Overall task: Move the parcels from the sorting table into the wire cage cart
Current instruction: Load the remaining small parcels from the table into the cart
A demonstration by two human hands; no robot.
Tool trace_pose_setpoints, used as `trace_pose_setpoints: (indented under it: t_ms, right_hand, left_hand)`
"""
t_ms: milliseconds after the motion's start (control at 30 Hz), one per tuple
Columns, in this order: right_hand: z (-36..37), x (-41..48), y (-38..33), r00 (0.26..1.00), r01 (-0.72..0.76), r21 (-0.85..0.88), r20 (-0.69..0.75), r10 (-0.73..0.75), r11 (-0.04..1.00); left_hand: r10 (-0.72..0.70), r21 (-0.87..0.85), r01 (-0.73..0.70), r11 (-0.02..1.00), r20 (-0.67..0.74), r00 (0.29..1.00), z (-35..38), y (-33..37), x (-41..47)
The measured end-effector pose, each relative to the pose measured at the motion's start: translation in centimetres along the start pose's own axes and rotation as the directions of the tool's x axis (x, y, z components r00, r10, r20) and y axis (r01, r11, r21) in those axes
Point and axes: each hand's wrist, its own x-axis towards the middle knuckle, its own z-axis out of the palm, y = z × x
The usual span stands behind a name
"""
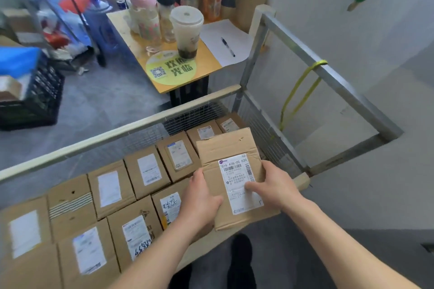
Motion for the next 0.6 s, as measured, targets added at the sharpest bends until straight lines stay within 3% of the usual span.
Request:
trace_pose_setpoints:
  t_ms: [267,600]
  right_hand:
    - [4.9,12.1,1.9,0.984,0.096,-0.095,0.157,-0.08,0.991]
    - [10.7,18.3,8.8,0.933,0.073,-0.135,0.359,-0.02,0.988]
  left_hand:
    - [-0.197,-0.016,0.197,0.98,-0.124,0.972,4.5,-5.1,8.4]
    - [-0.364,-0.032,0.363,0.931,-0.067,0.929,12.1,-12.1,12.8]
